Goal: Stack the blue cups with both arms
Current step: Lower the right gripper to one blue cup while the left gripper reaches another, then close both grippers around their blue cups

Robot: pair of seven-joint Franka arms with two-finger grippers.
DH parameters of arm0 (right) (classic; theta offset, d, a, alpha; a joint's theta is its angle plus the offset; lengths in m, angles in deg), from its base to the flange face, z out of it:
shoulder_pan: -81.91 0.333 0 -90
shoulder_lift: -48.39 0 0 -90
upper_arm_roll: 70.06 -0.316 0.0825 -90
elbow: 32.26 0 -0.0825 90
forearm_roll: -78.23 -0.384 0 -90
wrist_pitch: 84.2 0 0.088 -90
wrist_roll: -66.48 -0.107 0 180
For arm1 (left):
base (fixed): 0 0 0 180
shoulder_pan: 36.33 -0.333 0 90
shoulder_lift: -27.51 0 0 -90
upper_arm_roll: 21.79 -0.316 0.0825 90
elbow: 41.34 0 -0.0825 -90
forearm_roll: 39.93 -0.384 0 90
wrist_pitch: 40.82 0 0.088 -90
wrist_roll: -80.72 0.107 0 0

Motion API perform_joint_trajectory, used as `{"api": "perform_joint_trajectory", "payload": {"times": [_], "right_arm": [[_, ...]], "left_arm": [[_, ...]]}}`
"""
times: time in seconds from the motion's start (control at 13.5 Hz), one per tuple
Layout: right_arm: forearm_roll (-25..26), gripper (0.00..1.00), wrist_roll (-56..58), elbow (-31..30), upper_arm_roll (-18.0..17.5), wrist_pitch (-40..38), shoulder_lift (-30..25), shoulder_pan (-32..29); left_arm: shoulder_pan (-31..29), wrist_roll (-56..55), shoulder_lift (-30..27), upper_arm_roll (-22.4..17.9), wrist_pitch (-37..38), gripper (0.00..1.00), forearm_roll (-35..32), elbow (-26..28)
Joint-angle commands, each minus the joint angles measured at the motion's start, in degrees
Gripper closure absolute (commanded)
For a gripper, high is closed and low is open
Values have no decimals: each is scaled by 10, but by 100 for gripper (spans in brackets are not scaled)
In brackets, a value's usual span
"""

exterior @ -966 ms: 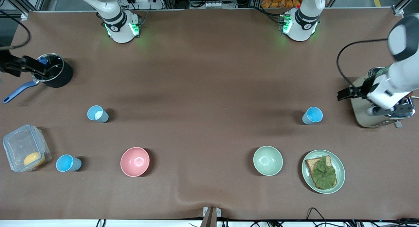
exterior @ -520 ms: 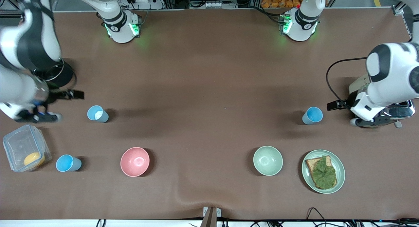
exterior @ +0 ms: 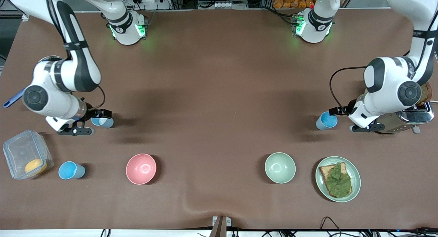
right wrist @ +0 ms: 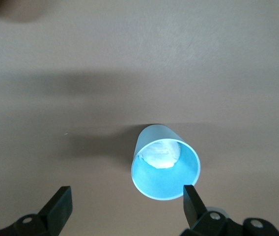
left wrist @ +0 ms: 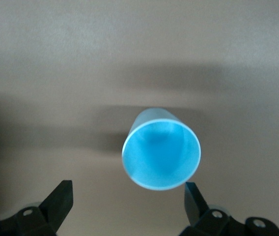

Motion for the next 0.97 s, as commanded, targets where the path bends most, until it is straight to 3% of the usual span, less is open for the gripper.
{"api": "perform_joint_trajectory", "payload": {"times": [0.0, 0.15, 0.3, 0.37, 0.45, 0.52, 0.59, 0.67, 0.82, 0.89], "right_arm": [[-1, 0, -4, -62, -3, 45, -28, -2], [-1, 0, -6, -92, -3, 103, -24, -3], [-1, 0, -6, -92, -3, 103, -16, -2], [-1, 15, -6, -92, -3, 102, -13, -1], [-1, 46, -6, -92, -3, 102, -8, -1], [-1, 64, -6, -92, -3, 102, -6, 0], [-1, 89, -6, -92, -3, 101, -5, -1], [-1, 99, -5, -92, -3, 101, -2, -1], [0, 100, -4, -90, -2, 101, 5, 0], [0, 100, -4, -89, -2, 101, 6, 1]], "left_arm": [[-4, 24, 13, 2, -25, 0, 4, 3], [-3, 24, 29, 2, -42, 0, 3, 2], [-7, 24, 45, 2, -63, 0, 4, 4], [-11, 24, 48, 2, -75, 3, 4, 6], [-11, 25, 51, 3, -75, 7, 4, 7], [-10, 25, 53, 3, -76, 16, 4, 8], [-8, 25, 55, 3, -76, 31, 4, 8], [-7, 26, 56, 3, -76, 58, 4, 8], [-7, 28, 57, 3, -76, 100, 4, 8], [-11, 30, 57, 5, -76, 100, 4, 6]]}}
